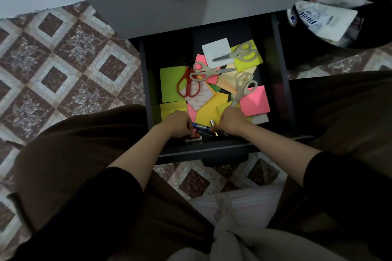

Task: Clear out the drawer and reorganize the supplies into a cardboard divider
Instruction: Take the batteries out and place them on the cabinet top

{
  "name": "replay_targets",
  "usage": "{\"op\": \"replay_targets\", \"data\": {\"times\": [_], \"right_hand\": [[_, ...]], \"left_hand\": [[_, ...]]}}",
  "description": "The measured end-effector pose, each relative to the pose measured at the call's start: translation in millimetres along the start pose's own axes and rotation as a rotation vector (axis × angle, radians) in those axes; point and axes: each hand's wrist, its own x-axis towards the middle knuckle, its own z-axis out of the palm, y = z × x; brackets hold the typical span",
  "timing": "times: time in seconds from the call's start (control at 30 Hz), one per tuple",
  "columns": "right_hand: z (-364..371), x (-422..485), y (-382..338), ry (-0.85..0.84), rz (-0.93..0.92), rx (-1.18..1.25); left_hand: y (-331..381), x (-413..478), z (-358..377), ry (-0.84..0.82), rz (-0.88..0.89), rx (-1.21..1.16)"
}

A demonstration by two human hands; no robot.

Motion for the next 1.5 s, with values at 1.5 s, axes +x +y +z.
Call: {"op": "replay_targets", "data": {"times": [1.5], "right_hand": [[-23.1,-9.9,-8.5,-0.072,-0.037,-0.044]], "left_hand": [[-1.2,-21.2,-13.3,-0.147,-0.146,-0.118]]}}
